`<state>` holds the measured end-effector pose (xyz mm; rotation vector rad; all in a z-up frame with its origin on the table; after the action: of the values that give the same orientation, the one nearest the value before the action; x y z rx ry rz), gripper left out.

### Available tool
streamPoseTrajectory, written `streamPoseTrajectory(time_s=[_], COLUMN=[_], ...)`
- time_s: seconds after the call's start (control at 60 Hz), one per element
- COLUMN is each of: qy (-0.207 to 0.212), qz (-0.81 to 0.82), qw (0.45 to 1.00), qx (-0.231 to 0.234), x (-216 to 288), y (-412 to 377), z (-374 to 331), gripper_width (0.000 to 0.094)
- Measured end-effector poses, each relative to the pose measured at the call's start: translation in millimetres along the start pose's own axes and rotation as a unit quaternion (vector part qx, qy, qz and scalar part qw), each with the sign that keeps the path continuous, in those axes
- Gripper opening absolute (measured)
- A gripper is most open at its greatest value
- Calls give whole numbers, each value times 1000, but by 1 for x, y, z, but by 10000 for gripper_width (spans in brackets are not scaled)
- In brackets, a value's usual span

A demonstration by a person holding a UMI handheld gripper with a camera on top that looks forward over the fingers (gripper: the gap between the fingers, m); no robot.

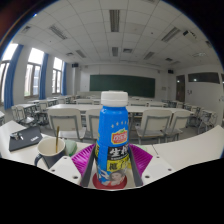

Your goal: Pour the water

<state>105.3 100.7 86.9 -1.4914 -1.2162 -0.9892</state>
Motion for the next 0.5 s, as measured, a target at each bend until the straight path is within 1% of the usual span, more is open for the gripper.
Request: streamPoseTrajectory(time_s=[0.017, 0.05, 0.067, 0.1, 0.15, 0.167, 0.233, 0.317, 0.4, 0.5], qy=[-5, -7, -5, 2, 3, 1, -2, 0, -8, -6], qz=[-5, -15, -18, -25, -31, -32, -39, -48, -48, -37], qw=[1000, 1000, 1000, 1000, 999, 999, 999, 998, 999, 999], qx=[-2, -11, -15, -18, -26, -28, -35, -29, -25, -16], x=[5, 5, 7, 9, 9, 12, 2, -9, -25, -46], y=[8, 7, 8, 8, 8, 13, 11, -3, -6, -26], z=[3, -7, -10, -18, -33, -28, -62, -94, -139, -170], gripper_width=[684, 840, 865, 835, 845, 850, 856, 857, 856, 855])
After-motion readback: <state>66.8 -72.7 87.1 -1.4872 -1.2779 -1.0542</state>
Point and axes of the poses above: the point between the fingertips, and its own axes, seen from behind it with the camera up: y to the right, x up, z forward, the way the camera looks, the point moved 8 cm from there along -z, backward, against the way the camera looks, and after that the axes turned 12 degrees about z, right-handed, at the moved point
